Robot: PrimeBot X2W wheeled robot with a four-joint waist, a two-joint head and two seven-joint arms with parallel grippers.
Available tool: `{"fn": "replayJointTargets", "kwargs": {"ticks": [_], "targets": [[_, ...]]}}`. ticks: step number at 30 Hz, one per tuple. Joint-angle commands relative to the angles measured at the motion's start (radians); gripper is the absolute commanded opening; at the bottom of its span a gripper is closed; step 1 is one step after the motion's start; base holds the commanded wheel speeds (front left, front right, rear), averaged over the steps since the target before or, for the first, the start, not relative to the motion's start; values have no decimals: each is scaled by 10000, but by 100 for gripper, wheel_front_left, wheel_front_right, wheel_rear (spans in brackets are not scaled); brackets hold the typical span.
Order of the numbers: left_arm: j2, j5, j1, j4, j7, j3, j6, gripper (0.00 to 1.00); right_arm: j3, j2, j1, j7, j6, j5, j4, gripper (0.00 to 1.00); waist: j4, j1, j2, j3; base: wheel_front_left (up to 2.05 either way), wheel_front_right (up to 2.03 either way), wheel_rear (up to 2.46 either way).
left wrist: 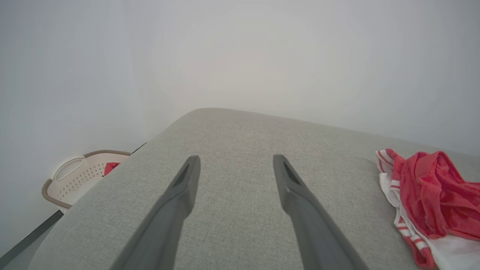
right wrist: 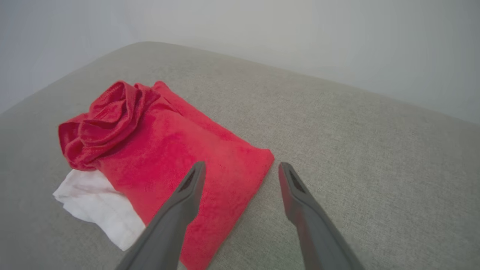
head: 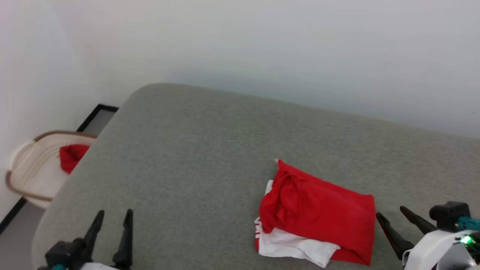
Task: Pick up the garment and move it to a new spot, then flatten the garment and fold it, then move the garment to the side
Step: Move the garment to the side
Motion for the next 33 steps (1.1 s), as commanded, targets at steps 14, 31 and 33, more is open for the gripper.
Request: {"fn": "replayJointTargets", "kwargs": {"ticks": [14, 31, 33], "targets": [[-466, 7, -679, 151, -36, -335, -15, 100, 71, -25, -774, 3007, -4, 498, 845, 100, 842, 0, 0, 1141, 0, 0, 0], [-611, -104, -852, 345, -36, -400, -16, 100, 46, 232, -1374, 5632, -5, 393, 765, 0, 790, 0, 0, 1381, 0, 0, 0], [-608, -104, -833, 353, -36, -387, -16, 100, 77, 224, -1434, 5664, -7, 384, 671, 0, 770, 0, 0, 1363, 0, 0, 0]]}}
